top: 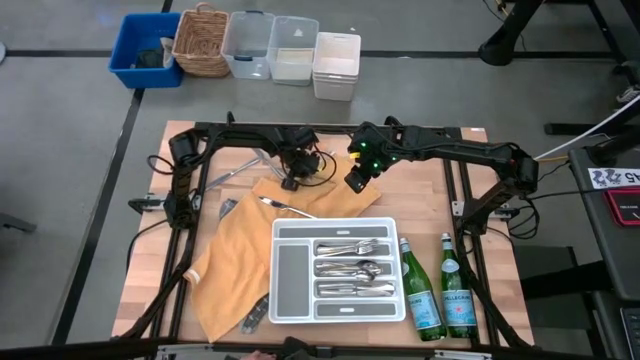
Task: Sort silverware
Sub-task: Put the silver table knife into the white silverware tray
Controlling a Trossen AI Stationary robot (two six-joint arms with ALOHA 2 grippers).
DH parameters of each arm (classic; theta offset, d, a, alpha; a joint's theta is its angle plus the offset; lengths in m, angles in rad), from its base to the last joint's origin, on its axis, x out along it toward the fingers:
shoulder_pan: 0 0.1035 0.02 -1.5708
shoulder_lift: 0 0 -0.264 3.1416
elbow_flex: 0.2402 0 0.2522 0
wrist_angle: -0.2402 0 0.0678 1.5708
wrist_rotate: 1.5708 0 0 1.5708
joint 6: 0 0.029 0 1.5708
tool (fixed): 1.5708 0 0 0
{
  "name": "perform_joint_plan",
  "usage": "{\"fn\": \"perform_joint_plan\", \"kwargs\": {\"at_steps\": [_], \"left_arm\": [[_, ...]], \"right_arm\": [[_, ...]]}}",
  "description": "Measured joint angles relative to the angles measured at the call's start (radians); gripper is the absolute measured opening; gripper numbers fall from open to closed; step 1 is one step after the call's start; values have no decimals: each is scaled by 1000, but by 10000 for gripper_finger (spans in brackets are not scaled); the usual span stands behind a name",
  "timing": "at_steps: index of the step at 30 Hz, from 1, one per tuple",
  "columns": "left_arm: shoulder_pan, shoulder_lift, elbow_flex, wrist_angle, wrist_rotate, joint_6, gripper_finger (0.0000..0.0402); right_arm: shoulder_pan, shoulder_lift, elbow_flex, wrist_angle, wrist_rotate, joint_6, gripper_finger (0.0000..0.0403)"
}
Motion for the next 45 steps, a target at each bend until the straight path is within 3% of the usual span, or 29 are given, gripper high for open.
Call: {"fn": "perform_joint_plan", "kwargs": {"at_steps": [14,22,29,38,45], "left_arm": [[11,-128,1,-43,71,-160,10],[-31,-175,2,-33,246,-381,9],[-138,-197,3,55,408,-610,9],[-373,-197,3,458,405,-967,13],[-565,-191,3,683,234,-1146,17]], "right_arm": [[0,-3,0,-32,0,-1,101],[0,-53,0,-129,12,-50,101],[0,-169,0,-207,27,-74,101],[0,-362,0,-240,43,-154,101],[0,-462,0,-270,41,-157,101]]}}
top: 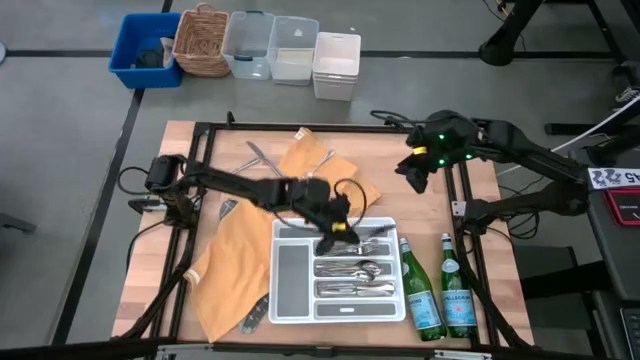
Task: Sort silverware
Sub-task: Put the silver table knife into the white silverware tray
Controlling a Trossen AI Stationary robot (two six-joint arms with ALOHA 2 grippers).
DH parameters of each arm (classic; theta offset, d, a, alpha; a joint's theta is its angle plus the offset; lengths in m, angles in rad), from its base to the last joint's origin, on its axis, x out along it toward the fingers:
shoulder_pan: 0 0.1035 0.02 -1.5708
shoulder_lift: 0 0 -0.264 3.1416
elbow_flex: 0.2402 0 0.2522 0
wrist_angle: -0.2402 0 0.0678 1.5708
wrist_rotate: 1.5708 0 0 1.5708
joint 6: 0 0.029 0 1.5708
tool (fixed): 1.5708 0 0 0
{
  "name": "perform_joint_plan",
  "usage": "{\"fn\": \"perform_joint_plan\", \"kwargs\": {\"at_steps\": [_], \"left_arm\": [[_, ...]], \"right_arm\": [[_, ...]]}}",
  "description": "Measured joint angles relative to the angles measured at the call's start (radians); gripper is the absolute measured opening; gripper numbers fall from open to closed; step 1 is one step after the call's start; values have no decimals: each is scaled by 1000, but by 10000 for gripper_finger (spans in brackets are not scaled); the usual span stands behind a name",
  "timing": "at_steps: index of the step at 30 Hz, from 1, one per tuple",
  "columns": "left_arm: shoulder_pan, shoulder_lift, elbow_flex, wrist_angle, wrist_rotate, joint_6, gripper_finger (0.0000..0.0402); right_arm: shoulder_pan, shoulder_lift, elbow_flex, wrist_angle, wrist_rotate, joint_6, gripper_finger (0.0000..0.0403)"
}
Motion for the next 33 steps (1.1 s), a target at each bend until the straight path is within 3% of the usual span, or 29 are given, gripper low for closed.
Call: {"fn": "perform_joint_plan", "kwargs": {"at_steps": [7,12,33], "left_arm": [[-169,36,0,15,-205,5,20],[-238,69,-1,13,-292,30,21],[-279,290,0,46,-326,-36,22]], "right_arm": [[0,-21,0,-23,-7,0,101],[0,-16,0,-22,-7,0,101],[1,-12,0,-15,-7,0,101]]}}
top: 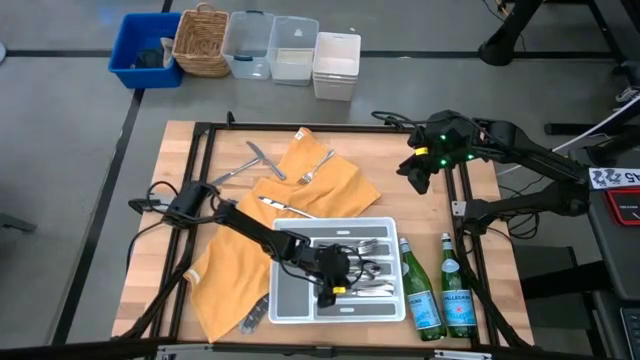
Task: Sort silverware
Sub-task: Put the silver table knife into the white silverware tray, then put the silver fork into the white silverware tray
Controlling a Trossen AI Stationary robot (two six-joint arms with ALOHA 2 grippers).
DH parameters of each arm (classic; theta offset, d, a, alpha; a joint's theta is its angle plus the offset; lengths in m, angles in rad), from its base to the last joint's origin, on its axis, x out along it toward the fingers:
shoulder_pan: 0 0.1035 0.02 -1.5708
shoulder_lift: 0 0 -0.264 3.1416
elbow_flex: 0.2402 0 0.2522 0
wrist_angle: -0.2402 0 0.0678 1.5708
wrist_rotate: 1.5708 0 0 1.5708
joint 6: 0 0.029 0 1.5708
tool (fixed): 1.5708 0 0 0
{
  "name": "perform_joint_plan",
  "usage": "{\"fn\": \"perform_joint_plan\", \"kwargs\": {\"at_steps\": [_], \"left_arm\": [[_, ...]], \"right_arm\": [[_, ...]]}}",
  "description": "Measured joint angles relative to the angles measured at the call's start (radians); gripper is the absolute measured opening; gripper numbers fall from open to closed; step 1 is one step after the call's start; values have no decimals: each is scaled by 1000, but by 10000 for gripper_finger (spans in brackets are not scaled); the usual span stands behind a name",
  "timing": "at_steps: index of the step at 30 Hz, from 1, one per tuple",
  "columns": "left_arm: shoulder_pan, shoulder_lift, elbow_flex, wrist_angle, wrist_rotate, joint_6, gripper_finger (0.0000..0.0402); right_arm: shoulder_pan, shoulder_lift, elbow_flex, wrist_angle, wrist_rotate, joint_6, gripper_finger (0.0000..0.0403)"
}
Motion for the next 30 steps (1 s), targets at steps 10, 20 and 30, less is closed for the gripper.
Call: {"fn": "perform_joint_plan", "kwargs": {"at_steps": [10,20,30], "left_arm": [[-1,4,0,-18,5,-19,77],[16,-5,0,-1,5,-21,108],[102,-118,-1,-125,4,-66,76]], "right_arm": [[-1,0,0,1,1,0,101],[-1,5,0,5,32,-1,101],[-1,101,-1,81,154,-52,101]]}}
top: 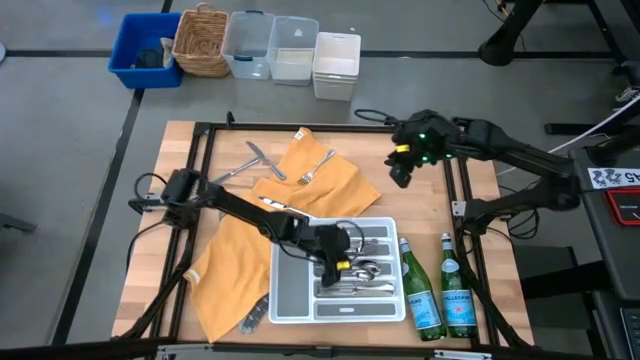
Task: Sort silverware
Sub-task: Put the silver fork into the white silverware tray
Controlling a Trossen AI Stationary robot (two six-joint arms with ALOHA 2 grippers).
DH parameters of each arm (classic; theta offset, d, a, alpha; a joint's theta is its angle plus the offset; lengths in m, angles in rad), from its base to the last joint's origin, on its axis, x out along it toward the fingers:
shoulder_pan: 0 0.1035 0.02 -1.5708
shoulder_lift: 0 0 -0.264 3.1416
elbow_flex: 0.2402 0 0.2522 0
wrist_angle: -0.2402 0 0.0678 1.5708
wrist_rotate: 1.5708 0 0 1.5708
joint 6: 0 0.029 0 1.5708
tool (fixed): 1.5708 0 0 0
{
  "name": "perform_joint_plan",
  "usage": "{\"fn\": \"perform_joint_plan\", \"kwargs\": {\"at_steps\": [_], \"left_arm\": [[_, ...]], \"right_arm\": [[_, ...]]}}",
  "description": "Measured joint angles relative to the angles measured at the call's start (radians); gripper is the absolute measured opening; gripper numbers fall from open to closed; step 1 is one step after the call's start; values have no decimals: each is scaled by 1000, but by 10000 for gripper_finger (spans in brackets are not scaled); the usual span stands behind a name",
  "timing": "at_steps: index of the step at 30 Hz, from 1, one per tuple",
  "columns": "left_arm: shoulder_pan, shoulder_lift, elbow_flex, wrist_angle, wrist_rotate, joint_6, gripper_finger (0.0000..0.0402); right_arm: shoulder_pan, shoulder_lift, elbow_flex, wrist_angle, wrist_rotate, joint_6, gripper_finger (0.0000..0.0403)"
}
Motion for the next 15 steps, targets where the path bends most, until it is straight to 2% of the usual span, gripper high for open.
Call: {"fn": "perform_joint_plan", "kwargs": {"at_steps": [10,15], "left_arm": [[129,-236,0,-352,-3,128,52],[183,-386,0,-504,-58,207,39]], "right_arm": [[0,172,0,158,-14,-320,101],[0,272,0,289,-12,-433,101]]}}
